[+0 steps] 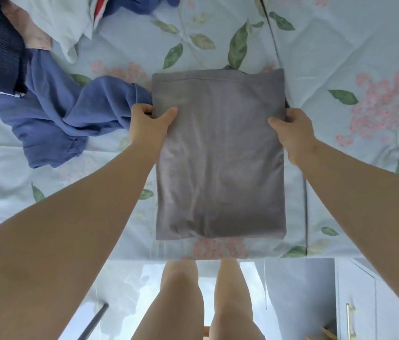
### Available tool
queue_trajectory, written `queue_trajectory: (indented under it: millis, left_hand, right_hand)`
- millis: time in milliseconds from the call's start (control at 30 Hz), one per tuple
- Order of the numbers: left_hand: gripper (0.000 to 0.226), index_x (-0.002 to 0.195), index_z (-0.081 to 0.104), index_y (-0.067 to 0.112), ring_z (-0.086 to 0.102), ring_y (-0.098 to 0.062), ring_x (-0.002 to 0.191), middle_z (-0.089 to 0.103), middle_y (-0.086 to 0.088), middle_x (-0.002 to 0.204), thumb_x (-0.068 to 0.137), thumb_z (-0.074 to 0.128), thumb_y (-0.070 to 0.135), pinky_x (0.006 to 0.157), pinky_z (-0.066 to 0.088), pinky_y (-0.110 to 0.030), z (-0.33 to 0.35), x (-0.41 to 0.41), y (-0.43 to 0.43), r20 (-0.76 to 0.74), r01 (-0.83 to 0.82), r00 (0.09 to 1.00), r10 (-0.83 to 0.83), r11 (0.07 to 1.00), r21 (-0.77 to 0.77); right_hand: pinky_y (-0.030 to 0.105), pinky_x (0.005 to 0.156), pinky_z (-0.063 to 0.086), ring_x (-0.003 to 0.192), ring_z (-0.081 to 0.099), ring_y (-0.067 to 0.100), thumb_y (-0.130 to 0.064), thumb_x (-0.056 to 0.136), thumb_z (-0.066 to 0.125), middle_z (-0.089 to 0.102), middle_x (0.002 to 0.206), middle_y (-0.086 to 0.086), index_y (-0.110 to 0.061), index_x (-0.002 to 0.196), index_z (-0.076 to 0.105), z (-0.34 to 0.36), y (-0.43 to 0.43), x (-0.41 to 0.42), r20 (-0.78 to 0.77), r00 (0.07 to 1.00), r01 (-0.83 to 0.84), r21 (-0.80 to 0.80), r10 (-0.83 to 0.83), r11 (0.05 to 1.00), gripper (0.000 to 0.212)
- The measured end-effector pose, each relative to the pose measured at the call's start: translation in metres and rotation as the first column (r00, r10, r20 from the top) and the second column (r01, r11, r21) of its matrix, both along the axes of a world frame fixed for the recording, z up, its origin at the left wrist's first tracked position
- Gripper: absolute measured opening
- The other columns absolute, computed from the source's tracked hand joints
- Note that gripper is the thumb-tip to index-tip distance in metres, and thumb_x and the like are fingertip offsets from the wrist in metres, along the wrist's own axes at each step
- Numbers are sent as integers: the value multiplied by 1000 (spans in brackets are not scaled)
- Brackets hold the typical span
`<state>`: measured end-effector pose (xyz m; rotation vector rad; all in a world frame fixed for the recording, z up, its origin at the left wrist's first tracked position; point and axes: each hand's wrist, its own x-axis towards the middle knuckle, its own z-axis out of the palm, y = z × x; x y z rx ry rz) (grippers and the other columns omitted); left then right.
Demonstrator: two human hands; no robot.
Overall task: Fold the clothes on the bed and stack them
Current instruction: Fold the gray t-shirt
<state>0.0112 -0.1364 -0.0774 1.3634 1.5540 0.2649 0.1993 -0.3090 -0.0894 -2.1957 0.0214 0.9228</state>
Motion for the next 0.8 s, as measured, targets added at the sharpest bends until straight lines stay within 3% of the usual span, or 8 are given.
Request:
queue_trajectory:
  millis: [100,233,300,367,433,633,733,800]
  left_hand:
    - [44,118,47,12,54,-16,81,52,3,90,81,72,16,68,47,-22,1,3,4,-36,61,998,-60,998,4]
    - [45,125,48,21,48,-3,68,48,9,81,84,65,10,61,43,-10,18,9,18,30,38,999,-42,989,143]
    - [51,132,42,22,46,-1,68,46,9,81,87,63,10,61,42,-8,24,9,19,65,34,997,-42,992,124]
    - [60,139,32,17,48,-2,72,47,8,84,88,63,11,63,43,-12,23,1,12,67,32,997,-32,999,-6]
    - [62,135,32,10,52,-6,77,50,4,92,84,68,15,62,43,-16,17,-10,-3,21,50,999,-48,991,-126]
    - [54,113,42,11,61,-27,100,58,-8,113,76,79,24,88,53,-44,-4,-43,-61,-83,-46,996,18,932,-359]
    - [47,115,48,10,64,-25,95,62,-7,110,79,76,23,83,55,-42,-3,-47,-65,-7,-44,999,45,894,-445]
    - [44,119,54,10,67,-20,90,67,-5,106,81,74,20,74,55,-34,1,-46,-58,60,25,998,5,867,-497]
  right_hand:
    - [30,75,43,81,50,20,-22,90,57,54,82,1,-15,81,53,0,11,8,103,994,-18,-5,18,1000,12]
    - [24,62,32,57,34,7,-23,95,50,36,62,-9,-24,62,36,15,19,21,235,971,24,86,-43,996,35]
    - [22,61,34,58,35,5,-21,95,49,40,66,-8,-23,68,41,22,21,23,226,970,61,151,-95,987,29]
    - [25,70,40,73,46,10,-20,93,51,51,85,-3,-19,91,52,19,16,18,156,985,53,119,-72,991,3]
    - [29,82,43,89,50,17,-21,90,56,51,102,1,-15,113,49,10,2,4,24,999,45,59,-46,997,24]
    - [48,88,53,97,63,30,-24,80,72,62,113,11,-5,124,49,-1,-48,-53,-217,974,61,-49,-70,997,53]
    - [48,90,51,103,62,32,-14,86,67,62,118,14,-7,123,51,3,-56,-56,-359,925,130,-10,-125,991,40]
    - [42,80,54,94,65,28,-10,88,63,65,113,12,-10,119,57,10,-57,-52,-447,886,160,43,-124,986,32]
